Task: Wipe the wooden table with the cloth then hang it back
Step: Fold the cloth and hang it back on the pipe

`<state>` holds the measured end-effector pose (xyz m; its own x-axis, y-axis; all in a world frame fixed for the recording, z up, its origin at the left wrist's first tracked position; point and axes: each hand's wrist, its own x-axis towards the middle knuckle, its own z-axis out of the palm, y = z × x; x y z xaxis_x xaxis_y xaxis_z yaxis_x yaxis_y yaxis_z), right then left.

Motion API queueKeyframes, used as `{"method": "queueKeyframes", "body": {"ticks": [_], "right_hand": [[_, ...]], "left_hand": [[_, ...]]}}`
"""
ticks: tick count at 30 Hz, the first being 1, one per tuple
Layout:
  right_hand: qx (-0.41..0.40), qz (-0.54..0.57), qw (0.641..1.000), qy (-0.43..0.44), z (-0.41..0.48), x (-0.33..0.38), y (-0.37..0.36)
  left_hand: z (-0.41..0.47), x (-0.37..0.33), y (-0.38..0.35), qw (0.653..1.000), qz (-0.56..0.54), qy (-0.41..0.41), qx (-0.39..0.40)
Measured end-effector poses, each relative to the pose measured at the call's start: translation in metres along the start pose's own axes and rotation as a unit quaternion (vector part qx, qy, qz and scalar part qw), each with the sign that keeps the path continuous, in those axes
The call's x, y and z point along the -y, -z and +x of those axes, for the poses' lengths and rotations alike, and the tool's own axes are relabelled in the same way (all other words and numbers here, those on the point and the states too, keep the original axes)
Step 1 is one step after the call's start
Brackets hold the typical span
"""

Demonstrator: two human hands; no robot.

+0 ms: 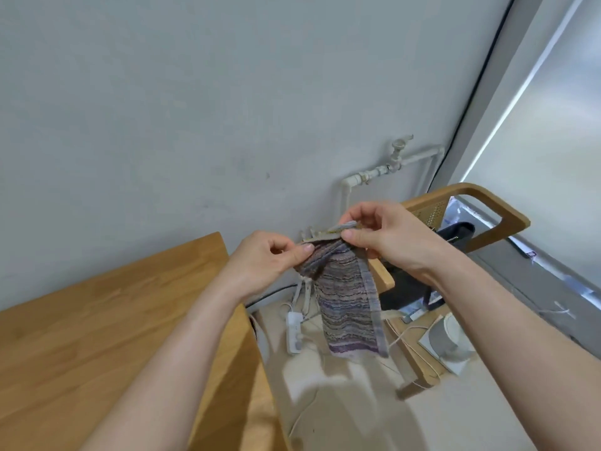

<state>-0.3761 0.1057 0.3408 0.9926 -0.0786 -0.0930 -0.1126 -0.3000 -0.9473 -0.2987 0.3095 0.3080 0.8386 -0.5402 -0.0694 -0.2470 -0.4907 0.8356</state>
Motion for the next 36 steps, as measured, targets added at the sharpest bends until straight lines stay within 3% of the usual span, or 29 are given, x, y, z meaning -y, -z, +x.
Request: {"method": "queueKeyframes", "body": {"ticks": [3,6,8,10,13,16,19,28,34,36], "right_hand": [[0.037,-0.009,0.999,-0.017,0.018,-0.015,0.028],[0.125,-0.071,0.989,-0.041,0.046,-0.025,0.047],[0.170,-0.150,0.973,-0.048,0.063,-0.029,0.044],[0.159,-0.158,0.973,-0.046,0.087,-0.035,0.040],[0.131,-0.009,0.988,-0.084,0.124,-0.040,0.045],[0.136,0.174,0.966,-0.135,0.155,-0.040,0.064],[0.116,0.192,0.964,-0.144,0.190,-0.053,0.090],[0.008,0.162,0.963,-0.213,0.304,-0.160,0.203],[-0.080,0.091,0.958,-0.260,0.387,-0.249,0.255],[-0.119,0.081,0.956,-0.257,0.415,-0.276,0.264]], "left_hand": [[0.023,-0.005,-0.008,0.998,-0.060,0.004,0.016],[0.052,-0.016,-0.017,0.993,-0.106,-0.029,0.041],[0.069,-0.025,-0.023,0.991,-0.118,-0.061,0.027],[0.094,-0.025,-0.026,0.986,-0.155,-0.064,-0.002],[0.133,-0.004,-0.019,0.976,-0.214,-0.019,0.023],[0.161,0.026,-0.019,0.968,-0.193,0.055,0.153],[0.185,0.051,-0.034,0.955,-0.212,0.094,0.186],[0.305,0.075,-0.090,0.902,-0.334,0.248,0.120],[0.409,0.077,-0.140,0.849,-0.405,0.321,-0.112],[0.439,0.082,-0.156,0.841,-0.401,0.328,-0.154]]}}
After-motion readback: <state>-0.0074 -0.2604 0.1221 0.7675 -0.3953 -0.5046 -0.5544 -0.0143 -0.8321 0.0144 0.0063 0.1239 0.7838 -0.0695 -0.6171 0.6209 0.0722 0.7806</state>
